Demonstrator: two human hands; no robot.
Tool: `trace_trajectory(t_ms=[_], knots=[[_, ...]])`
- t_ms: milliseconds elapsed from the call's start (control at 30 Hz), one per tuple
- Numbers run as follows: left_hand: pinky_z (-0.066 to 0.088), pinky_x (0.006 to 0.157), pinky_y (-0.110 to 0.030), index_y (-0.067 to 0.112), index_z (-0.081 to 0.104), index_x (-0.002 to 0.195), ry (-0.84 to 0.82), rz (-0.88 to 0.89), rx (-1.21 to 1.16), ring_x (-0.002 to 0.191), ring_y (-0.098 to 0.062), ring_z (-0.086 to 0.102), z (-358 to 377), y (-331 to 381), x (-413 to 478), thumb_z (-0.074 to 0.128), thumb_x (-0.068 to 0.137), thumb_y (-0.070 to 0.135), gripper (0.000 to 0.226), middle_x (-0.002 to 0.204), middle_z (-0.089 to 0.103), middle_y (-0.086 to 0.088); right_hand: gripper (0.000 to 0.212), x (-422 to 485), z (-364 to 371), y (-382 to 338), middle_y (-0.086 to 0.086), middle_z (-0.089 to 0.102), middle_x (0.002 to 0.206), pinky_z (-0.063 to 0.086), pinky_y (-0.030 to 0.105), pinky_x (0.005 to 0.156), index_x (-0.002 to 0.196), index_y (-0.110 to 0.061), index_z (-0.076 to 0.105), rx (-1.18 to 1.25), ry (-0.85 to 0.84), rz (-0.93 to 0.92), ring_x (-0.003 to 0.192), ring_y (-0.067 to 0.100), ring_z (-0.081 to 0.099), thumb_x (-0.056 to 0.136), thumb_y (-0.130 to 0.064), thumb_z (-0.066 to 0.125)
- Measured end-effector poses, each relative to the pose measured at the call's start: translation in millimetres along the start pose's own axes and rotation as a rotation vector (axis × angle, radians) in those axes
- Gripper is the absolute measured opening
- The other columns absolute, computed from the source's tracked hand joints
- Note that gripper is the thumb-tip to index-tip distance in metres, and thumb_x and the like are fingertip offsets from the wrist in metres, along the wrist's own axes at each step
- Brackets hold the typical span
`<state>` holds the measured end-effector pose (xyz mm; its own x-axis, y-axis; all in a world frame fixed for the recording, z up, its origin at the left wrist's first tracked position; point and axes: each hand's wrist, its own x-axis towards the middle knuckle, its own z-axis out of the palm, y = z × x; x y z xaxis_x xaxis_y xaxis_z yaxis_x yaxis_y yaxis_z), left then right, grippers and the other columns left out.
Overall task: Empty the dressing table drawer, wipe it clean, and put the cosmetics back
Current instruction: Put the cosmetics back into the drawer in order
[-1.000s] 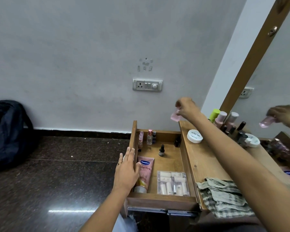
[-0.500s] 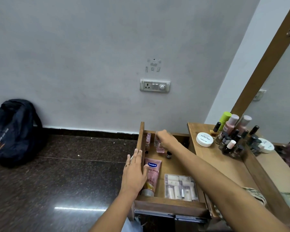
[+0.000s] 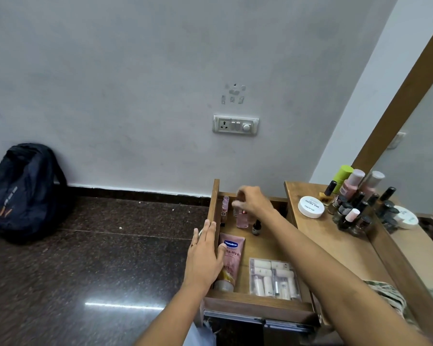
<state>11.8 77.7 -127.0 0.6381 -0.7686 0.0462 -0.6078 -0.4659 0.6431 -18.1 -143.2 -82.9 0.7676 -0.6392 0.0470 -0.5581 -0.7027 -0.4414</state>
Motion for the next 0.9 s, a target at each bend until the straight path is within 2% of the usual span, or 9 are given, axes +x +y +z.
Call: trace_trajectory(t_ms=[67, 133, 267, 367, 500, 600, 767, 900], knots=[[0.014, 0.118, -0.035, 0.028, 0.015, 0.154, 0.000, 0.002, -0.004, 0.149, -0.019, 0.000, 0.0, -0.1, 0.0, 0.040, 0.100, 0.043, 0.061, 0.161, 0.007, 0.012, 0.011, 6.4, -11.3, 0.3, 0.006, 0.067, 0.090, 0.052, 0.027, 0.069, 0.097, -0.008, 0.066, 0.081, 0.148, 0.008, 0.082, 0.019, 0.064, 0.087, -0.015, 0.065], [0.014, 0.118, -0.035, 0.028, 0.014, 0.154, -0.003, 0.002, -0.009, 0.149, -0.019, 0.000, 0.3, -0.3, 0.0, 0.040, 0.100, 0.043, 0.062, 0.161, 0.006, 0.012, 0.012, 16.9, -17.3, 6.1, 0.008, 0.069, 0.095, 0.055, 0.032, 0.076, 0.098, -0.010, 0.068, 0.103, 0.187, 0.033, 0.087, 0.020, 0.065, 0.089, -0.007, 0.060], [0.015, 0.118, -0.036, 0.029, 0.014, 0.154, -0.007, -0.009, -0.017, 0.149, -0.019, 0.000, -0.3, 0.0, 0.2, 0.041, 0.099, 0.043, 0.062, 0.161, 0.007, 0.013, 0.028, 33.9, -19.3, 14.4, 0.013, 0.063, 0.117, 0.053, 0.037, 0.092, 0.109, -0.010, 0.069, -0.001, -0.019, -0.058, 0.107, 0.024, 0.061, 0.090, 0.005, 0.054], [0.016, 0.118, -0.037, 0.030, 0.014, 0.154, -0.008, -0.013, -0.020, 0.149, -0.018, 0.000, -1.0, 0.7, 0.0, 0.042, 0.099, 0.044, 0.063, 0.161, 0.006, 0.013, 0.029, 43.1, -18.3, 17.7, 0.014, 0.062, 0.121, 0.052, 0.038, 0.093, 0.111, -0.010, 0.069, -0.071, -0.146, -0.107, 0.110, 0.025, 0.059, 0.089, 0.005, 0.057], [0.016, 0.118, -0.037, 0.030, 0.013, 0.154, -0.010, -0.013, -0.024, 0.149, -0.018, -0.001, -1.1, 0.7, 0.0, 0.042, 0.099, 0.044, 0.063, 0.160, 0.006, 0.014, 0.021, 49.2, -15.8, 16.5, 0.013, 0.066, 0.110, 0.055, 0.038, 0.086, 0.107, -0.008, 0.069, -0.119, -0.180, -0.141, 0.097, 0.023, 0.063, 0.091, -0.001, 0.057], [0.016, 0.118, -0.037, 0.030, 0.013, 0.153, -0.012, -0.013, -0.031, 0.149, -0.017, -0.001, -0.7, 0.2, 0.5, 0.042, 0.099, 0.044, 0.063, 0.160, 0.006, 0.014, 0.026, 50.8, -13.8, 16.9, 0.014, 0.067, 0.107, 0.056, 0.040, 0.083, 0.107, -0.009, 0.069, -0.127, -0.207, -0.140, 0.092, 0.024, 0.065, 0.093, 0.002, 0.050], [0.016, 0.118, -0.038, 0.030, 0.014, 0.153, -0.017, -0.012, -0.031, 0.149, -0.018, 0.000, -0.6, -0.8, 0.8, 0.042, 0.099, 0.045, 0.063, 0.161, 0.006, 0.014, 0.036, 47.7, -15.0, 19.5, 0.012, 0.064, 0.117, 0.053, 0.040, 0.090, 0.110, -0.011, 0.068, -0.108, -0.271, -0.148, 0.106, 0.025, 0.061, 0.090, 0.007, 0.045], [0.017, 0.118, -0.039, 0.029, 0.014, 0.154, -0.016, -0.011, -0.044, 0.149, -0.019, 0.000, -2.4, 1.5, 0.1, 0.042, 0.099, 0.044, 0.063, 0.160, 0.007, 0.014, 0.038, 45.3, -19.3, 22.0, 0.013, 0.064, 0.119, 0.050, 0.037, 0.093, 0.113, -0.008, 0.068, -0.069, -0.310, -0.142, 0.110, 0.026, 0.059, 0.087, 0.005, 0.043]])
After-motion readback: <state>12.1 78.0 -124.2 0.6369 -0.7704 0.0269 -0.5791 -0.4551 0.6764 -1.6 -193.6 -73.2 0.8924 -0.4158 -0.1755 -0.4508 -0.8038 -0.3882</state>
